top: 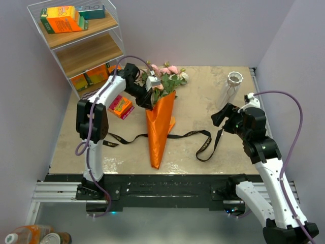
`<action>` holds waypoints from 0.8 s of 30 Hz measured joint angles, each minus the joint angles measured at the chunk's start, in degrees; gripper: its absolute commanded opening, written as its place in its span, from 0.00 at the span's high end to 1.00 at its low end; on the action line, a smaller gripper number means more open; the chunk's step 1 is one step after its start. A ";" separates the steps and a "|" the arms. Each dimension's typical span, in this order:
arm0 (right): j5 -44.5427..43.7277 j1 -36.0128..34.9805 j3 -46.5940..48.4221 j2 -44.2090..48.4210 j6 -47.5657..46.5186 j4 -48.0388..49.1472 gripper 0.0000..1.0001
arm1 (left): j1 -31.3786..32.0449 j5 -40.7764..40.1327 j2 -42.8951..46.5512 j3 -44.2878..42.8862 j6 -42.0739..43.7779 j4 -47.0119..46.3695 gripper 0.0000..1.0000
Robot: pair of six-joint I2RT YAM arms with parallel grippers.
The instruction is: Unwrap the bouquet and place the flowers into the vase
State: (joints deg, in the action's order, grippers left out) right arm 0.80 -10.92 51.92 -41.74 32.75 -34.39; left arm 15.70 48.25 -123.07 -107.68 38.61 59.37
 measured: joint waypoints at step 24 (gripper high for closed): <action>-3.87 -9.60 -11.89 -3.63 -2.58 5.77 0.15 | 13.35 -7.76 10.38 -4.26 -14.99 -3.10 0.11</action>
State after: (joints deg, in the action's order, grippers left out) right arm -3.07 -20.51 40.03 -45.36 30.17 -28.62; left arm 29.06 40.49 -112.68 -111.94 23.62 56.27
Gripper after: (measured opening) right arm 0.851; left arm 0.820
